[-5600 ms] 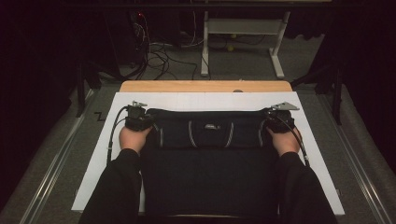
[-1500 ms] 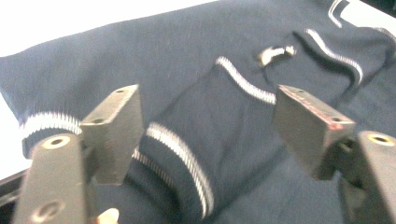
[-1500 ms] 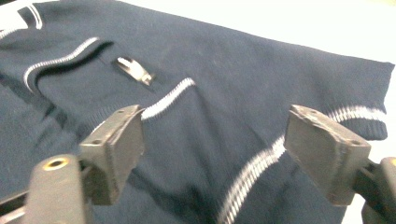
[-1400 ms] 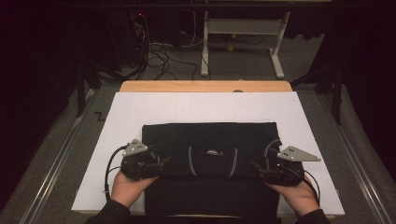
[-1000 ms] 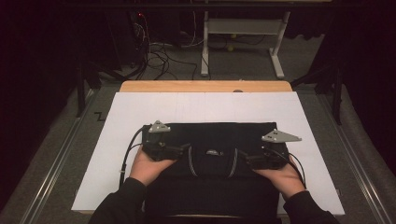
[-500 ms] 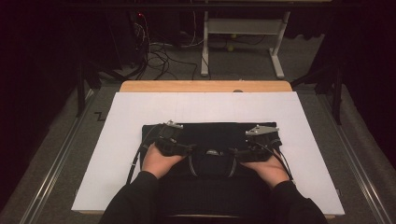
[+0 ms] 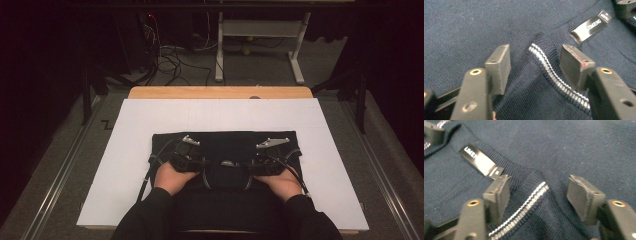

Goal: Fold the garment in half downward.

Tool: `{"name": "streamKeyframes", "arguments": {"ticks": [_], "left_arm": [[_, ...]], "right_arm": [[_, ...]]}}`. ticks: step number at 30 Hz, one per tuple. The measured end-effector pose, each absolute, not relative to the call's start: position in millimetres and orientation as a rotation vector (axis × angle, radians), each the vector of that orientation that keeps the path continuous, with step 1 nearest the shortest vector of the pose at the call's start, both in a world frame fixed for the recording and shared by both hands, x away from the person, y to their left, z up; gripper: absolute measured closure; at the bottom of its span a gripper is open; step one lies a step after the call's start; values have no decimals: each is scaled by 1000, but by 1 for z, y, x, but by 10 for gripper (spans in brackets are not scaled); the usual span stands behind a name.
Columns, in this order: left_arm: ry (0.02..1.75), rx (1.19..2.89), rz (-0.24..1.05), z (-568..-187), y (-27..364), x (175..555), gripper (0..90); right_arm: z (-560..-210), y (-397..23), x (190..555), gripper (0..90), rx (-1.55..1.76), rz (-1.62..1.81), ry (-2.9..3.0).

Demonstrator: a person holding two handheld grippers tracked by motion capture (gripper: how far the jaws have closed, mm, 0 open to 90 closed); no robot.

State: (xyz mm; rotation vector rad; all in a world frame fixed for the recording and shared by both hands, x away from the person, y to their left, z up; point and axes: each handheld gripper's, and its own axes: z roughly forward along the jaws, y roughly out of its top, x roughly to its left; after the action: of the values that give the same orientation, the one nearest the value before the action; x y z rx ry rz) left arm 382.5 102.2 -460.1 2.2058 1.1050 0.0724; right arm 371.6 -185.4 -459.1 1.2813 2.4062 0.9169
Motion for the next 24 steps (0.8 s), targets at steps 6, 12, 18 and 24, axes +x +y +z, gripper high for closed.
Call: {"name": "streamKeyframes", "arguments": {"ticks": [6,12,18,24], "left_arm": [[1061,2235,96,-460,99,378,625],[1043,2206,153,-455,102,371,734],[1019,2123,191,-445,107,358,739],[983,2077,212,-440,113,346,739]], "right_arm": [[-457,-181,366,704,1193,887,2409],[-454,-185,361,803,1163,937,2374],[-449,-189,352,804,1125,995,2325],[-442,-195,339,803,1075,1077,2268]]}}
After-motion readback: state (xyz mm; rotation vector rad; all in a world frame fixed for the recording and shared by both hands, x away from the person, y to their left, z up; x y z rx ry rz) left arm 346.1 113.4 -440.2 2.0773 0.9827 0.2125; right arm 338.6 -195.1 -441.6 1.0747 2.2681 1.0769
